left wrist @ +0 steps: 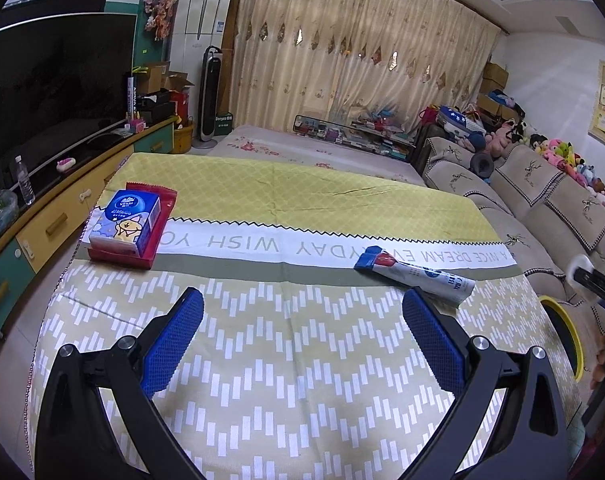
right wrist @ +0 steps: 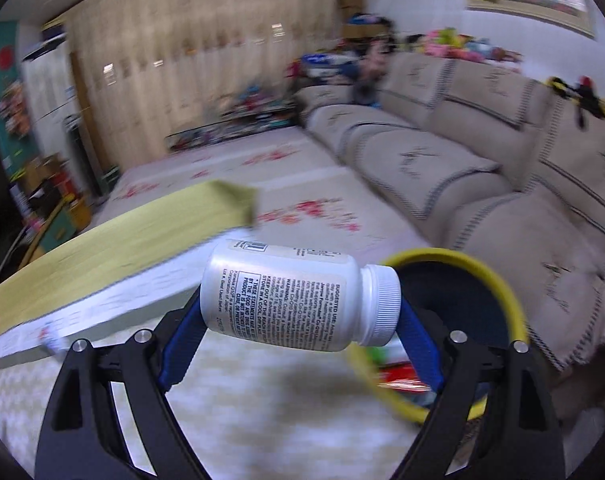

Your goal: Collect trash

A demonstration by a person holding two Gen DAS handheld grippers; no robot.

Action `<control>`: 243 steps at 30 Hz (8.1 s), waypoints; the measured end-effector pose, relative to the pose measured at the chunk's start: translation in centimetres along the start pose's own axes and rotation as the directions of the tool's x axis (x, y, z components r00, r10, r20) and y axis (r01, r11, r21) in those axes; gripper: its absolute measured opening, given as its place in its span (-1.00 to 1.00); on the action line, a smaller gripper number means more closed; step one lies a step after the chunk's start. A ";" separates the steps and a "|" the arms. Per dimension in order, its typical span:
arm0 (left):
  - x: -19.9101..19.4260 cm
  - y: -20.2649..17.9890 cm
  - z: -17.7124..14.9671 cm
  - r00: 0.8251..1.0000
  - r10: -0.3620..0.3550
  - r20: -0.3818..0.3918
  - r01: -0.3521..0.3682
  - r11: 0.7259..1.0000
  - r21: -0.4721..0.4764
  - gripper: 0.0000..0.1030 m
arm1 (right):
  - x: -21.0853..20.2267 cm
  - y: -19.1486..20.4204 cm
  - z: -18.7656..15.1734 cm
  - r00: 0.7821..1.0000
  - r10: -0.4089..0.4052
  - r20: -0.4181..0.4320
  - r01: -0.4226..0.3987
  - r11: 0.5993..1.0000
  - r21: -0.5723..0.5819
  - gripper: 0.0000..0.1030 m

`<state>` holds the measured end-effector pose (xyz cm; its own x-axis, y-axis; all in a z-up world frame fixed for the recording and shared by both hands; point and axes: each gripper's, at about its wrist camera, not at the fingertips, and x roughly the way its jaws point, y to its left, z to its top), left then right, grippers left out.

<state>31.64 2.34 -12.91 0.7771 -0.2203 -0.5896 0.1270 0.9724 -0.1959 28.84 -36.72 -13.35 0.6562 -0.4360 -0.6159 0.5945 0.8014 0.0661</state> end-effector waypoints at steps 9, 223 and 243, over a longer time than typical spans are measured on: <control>0.4 -1.1 -0.4 1.000 -0.011 -0.007 0.011 0.999 0.053 0.90 | 3.0 -7.2 -0.6 0.995 -0.082 -0.059 0.088 0.991 0.099 0.60; -26.5 -14.7 -10.8 0.979 0.101 0.178 -0.119 0.988 0.094 0.91 | -22.5 -17.5 -8.1 0.942 0.300 0.154 -0.277 0.949 -0.154 0.86; -25.8 -15.0 -11.1 0.981 0.096 0.168 -0.115 0.987 0.109 0.91 | -22.2 -17.0 -8.6 0.943 0.299 0.149 -0.278 0.949 -0.147 0.86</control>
<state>2.81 -7.45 -3.47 0.8781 -0.1100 -0.4656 0.1030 0.9939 -0.0405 0.09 -37.13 -7.57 0.8655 -0.2321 -0.4439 0.3137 0.9421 0.1189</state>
